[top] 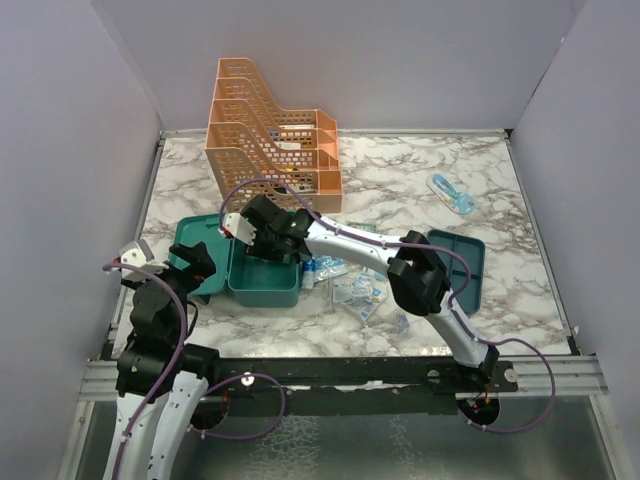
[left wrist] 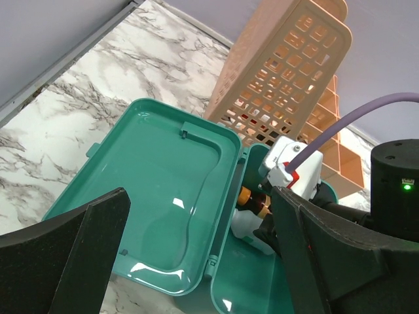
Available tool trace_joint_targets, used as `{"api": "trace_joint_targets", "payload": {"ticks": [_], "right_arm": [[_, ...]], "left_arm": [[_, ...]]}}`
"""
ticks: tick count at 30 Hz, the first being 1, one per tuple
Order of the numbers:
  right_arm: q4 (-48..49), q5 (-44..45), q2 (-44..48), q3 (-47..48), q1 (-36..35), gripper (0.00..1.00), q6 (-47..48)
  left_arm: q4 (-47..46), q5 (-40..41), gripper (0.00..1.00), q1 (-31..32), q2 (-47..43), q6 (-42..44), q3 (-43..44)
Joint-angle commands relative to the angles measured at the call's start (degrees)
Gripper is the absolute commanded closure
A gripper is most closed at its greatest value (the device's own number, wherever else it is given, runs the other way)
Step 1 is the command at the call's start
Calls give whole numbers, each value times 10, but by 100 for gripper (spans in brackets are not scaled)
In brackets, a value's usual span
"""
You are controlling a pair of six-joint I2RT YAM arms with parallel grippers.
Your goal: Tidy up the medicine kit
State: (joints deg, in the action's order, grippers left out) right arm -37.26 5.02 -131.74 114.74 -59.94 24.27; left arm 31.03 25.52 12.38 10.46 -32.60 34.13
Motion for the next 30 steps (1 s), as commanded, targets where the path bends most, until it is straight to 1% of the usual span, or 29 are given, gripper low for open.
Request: {"api": "trace_joint_targets", "payload": {"ticks": [1, 3, 8, 10, 12, 15, 19, 23, 30], "right_arm": [[26, 42, -3, -11, -4, 60, 15], [24, 38, -3, -6, -4, 66, 17], [19, 23, 4, -11, -4, 70, 20], [26, 24, 12, -28, -4, 71, 23], [39, 24, 19, -53, -4, 71, 28], [30, 22, 16, -52, -4, 71, 30], [28, -2, 13, -59, -4, 68, 29], [20, 26, 3, -60, -4, 68, 30], [-9, 61, 9, -68, -2, 79, 46]], "left_arm": [[-33, -15, 7, 0, 26, 7, 3], [-36, -18, 7, 0, 37, 7, 4], [-35, -12, 7, 0, 46, 11, 2], [-36, -7, 7, 0, 49, 8, 1], [-36, 2, 7, 0, 54, 3, 1], [-45, 13, 7, 0, 65, -4, 3], [-54, 11, 7, 0, 85, 5, 11], [-56, 14, 7, 0, 89, 6, 15], [-63, 14, 7, 0, 75, 12, 5]]}}
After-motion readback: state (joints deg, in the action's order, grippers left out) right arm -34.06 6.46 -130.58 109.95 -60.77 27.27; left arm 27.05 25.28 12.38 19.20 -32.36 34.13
